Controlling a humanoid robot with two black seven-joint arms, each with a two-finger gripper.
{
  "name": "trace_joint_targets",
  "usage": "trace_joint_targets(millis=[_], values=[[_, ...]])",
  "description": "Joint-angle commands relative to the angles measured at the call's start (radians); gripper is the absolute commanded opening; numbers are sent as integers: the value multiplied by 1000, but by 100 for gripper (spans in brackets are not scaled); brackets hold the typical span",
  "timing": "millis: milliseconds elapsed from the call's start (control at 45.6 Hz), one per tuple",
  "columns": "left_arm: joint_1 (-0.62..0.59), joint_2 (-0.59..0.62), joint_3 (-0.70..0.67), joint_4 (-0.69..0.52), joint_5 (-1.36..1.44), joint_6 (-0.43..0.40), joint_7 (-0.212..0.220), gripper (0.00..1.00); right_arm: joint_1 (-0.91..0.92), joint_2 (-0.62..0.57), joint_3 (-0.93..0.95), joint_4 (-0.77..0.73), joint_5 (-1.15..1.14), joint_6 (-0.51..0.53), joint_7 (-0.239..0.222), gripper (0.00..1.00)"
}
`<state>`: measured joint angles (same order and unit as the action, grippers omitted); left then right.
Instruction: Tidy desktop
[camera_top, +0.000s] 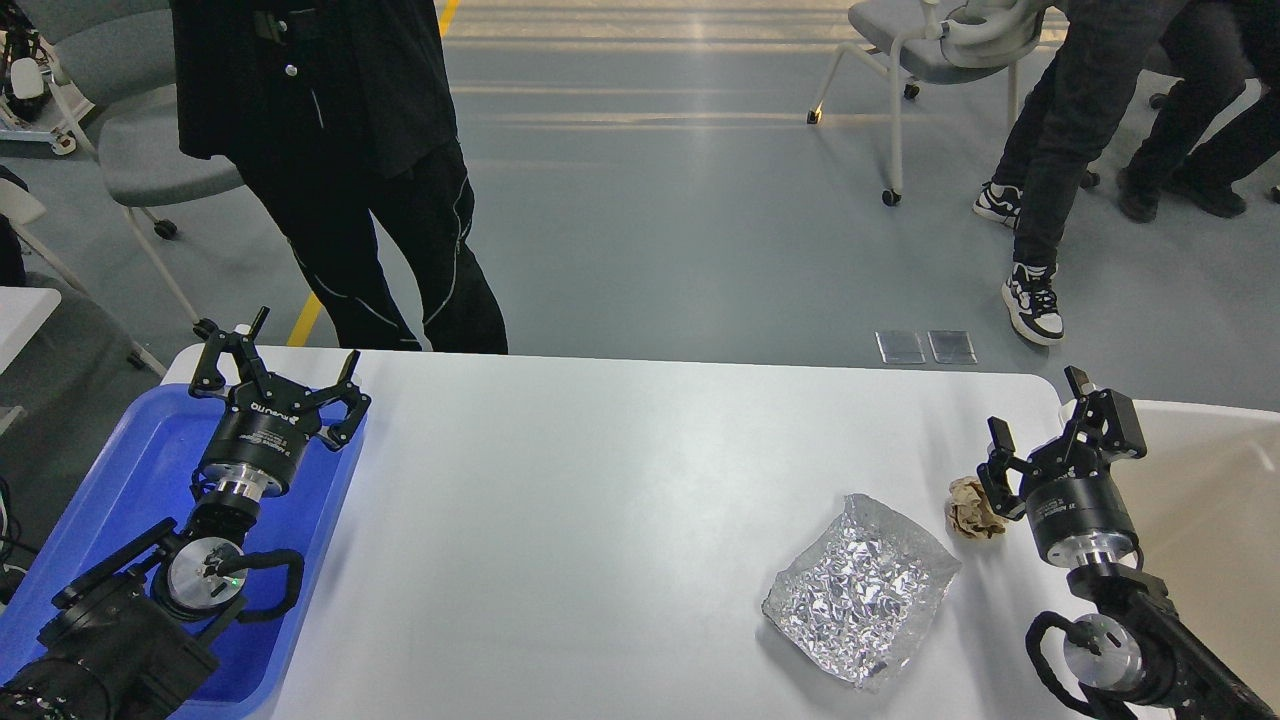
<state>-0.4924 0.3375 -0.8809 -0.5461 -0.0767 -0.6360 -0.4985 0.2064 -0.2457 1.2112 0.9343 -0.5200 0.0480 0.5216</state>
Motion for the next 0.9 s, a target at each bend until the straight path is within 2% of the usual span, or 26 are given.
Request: trace_joint_targets(millis=[0,877], values=[[0,0,0,0,2,1,0,100,-2,-1,2,-2,-2,-2,3,100],[0,0,-1,0,0,1,0,100,-9,-30,4,12,38,-10,5,100]])
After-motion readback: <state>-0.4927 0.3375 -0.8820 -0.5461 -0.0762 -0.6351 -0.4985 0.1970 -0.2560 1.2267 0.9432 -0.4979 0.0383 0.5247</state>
